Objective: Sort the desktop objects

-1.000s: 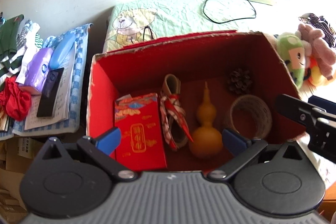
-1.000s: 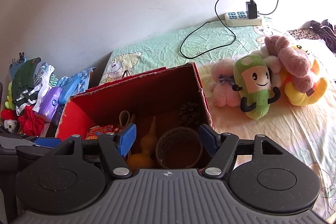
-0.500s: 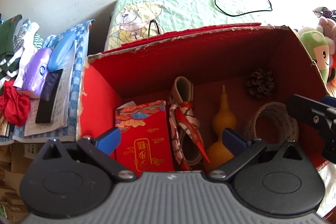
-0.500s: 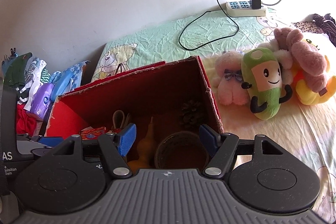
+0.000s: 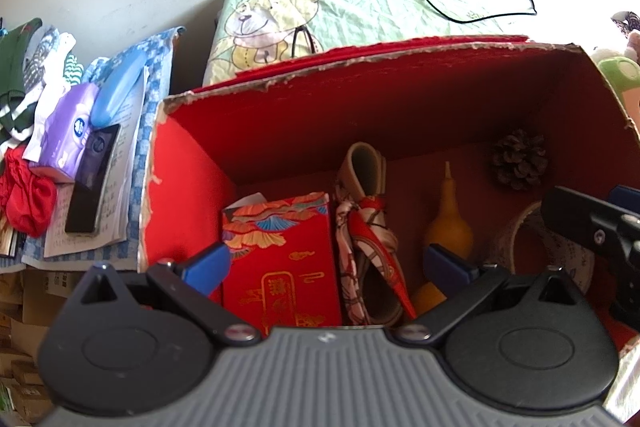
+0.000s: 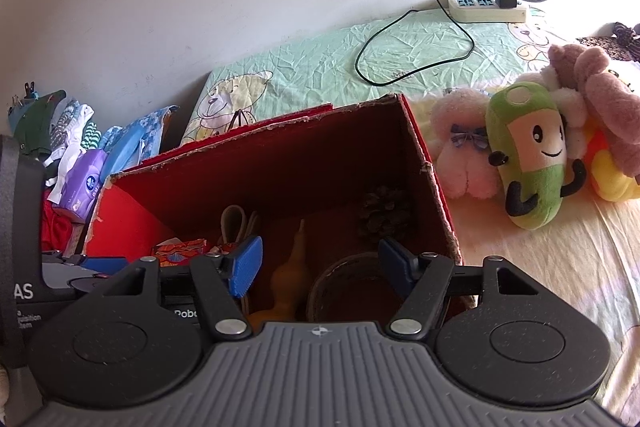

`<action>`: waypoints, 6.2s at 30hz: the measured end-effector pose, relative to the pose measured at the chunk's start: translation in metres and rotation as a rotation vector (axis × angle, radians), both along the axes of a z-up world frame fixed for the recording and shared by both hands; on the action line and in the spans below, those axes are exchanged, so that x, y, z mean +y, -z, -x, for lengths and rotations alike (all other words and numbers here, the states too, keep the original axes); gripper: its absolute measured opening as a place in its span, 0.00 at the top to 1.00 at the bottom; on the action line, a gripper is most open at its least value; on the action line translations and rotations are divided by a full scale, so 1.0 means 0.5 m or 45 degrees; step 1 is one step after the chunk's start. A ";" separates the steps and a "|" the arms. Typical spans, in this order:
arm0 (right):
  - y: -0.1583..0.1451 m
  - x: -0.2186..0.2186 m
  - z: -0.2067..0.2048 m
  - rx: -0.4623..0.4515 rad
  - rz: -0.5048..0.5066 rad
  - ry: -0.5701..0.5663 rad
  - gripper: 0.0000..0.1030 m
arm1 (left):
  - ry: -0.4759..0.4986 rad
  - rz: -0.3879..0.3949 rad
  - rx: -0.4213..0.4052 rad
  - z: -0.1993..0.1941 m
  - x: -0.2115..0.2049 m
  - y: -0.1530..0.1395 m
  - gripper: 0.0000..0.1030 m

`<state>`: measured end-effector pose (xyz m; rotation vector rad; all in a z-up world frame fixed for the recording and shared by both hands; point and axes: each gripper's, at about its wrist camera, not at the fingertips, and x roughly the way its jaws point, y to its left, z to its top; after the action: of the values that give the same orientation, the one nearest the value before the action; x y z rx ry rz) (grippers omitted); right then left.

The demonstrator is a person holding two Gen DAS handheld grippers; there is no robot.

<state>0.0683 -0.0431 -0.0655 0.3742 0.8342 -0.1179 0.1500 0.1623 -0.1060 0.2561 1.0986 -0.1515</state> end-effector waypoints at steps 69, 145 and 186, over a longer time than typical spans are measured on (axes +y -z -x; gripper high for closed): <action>0.016 0.027 0.028 0.166 0.203 -0.015 0.58 | 0.119 0.122 0.272 0.053 -0.007 0.005 0.01; 0.010 0.024 0.027 0.148 0.230 -0.278 0.53 | -0.067 0.132 0.069 0.094 0.032 -0.004 0.00; -0.028 0.026 0.063 0.021 0.126 -0.066 0.53 | 0.043 -0.029 -0.106 0.099 0.017 -0.077 0.00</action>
<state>0.0369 -0.0303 -0.0514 0.2590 0.8508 -0.1136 0.1006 0.1710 -0.0677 0.2993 1.0145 -0.1572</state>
